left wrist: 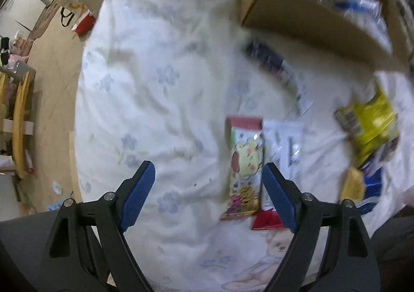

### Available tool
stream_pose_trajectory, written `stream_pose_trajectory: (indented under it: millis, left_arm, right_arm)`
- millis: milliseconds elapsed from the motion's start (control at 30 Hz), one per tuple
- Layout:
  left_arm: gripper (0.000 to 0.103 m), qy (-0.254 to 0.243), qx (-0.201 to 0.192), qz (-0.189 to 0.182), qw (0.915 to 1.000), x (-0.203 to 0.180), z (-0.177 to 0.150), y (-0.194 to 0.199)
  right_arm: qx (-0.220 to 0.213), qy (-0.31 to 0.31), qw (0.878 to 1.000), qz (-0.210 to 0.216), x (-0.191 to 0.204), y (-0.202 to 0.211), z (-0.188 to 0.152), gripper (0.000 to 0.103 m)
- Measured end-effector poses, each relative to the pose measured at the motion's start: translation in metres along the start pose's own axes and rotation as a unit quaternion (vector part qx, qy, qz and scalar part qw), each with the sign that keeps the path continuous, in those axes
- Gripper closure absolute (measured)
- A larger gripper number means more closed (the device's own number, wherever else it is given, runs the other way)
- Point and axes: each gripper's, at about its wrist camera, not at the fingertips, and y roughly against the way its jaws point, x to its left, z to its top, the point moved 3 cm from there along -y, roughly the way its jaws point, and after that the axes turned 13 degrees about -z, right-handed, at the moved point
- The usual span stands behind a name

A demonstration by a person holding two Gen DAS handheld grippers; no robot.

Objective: Organize snacks
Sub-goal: 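Grasp the pink cartoon candy packet with the left gripper while the right gripper grasps the yellow chip bag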

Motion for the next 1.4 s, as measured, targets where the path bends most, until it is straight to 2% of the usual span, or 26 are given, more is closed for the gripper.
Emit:
stream_pose_trajectory:
  millis: [167, 267, 333, 400, 433, 600, 700, 800, 900, 1000, 1100, 1400]
  left_arm:
    - [0.021, -0.021, 0.035, 0.013, 0.9991, -0.009, -0.005, -0.024]
    - [0.024, -0.033, 0.043, -0.001, 0.9985, -0.02, -0.008, -0.031]
    - [0.043, -0.052, 0.034, -0.004, 0.998, -0.027, -0.007, -0.029]
    - [0.078, -0.057, 0.031, -0.01, 0.9978, -0.03, -0.007, -0.028]
    - [0.081, -0.054, 0.029, -0.016, 0.998, -0.029, -0.007, -0.027]
    - [0.081, -0.044, 0.003, -0.031, 0.9985, -0.021, -0.002, -0.007]
    - [0.081, -0.016, -0.027, -0.051, 0.9982, -0.012, -0.002, 0.016]
    - [0.081, 0.005, -0.055, -0.079, 0.9954, -0.006, -0.001, 0.038]
    - [0.081, 0.005, -0.077, -0.091, 0.9929, -0.008, -0.001, 0.052]
    - [0.081, 0.003, -0.083, -0.097, 0.9918, -0.009, 0.003, 0.06]
    - [0.081, -0.003, -0.088, -0.102, 0.9909, -0.014, 0.007, 0.063]
    - [0.081, 0.001, -0.089, -0.114, 0.9895, -0.017, 0.012, 0.062]
  right_arm:
    - [0.008, -0.01, 1.0, 0.008, -0.004, -0.002, 0.002, 0.027]
    - [0.009, -0.015, 1.0, 0.008, -0.007, -0.002, 0.005, 0.027]
    - [0.008, -0.017, 1.0, 0.007, -0.009, -0.002, 0.004, 0.027]
    - [0.009, -0.021, 1.0, 0.003, -0.013, -0.002, 0.004, 0.027]
    - [0.011, -0.023, 1.0, 0.002, -0.014, -0.003, 0.004, 0.027]
    - [0.02, -0.031, 0.999, -0.001, -0.018, -0.008, 0.004, 0.027]
    - [0.026, -0.031, 0.999, 0.005, -0.018, -0.01, 0.003, 0.027]
    - [0.046, -0.037, 0.998, 0.012, -0.019, -0.019, 0.0, 0.027]
    - [0.078, -0.044, 0.996, -0.002, -0.021, -0.038, -0.003, 0.027]
    - [0.117, -0.048, 0.992, -0.002, -0.02, -0.061, -0.005, 0.027]
    - [0.134, -0.054, 0.99, 0.003, -0.016, -0.078, -0.006, 0.027]
    - [0.137, -0.026, 0.989, -0.041, -0.003, -0.113, -0.008, 0.027]
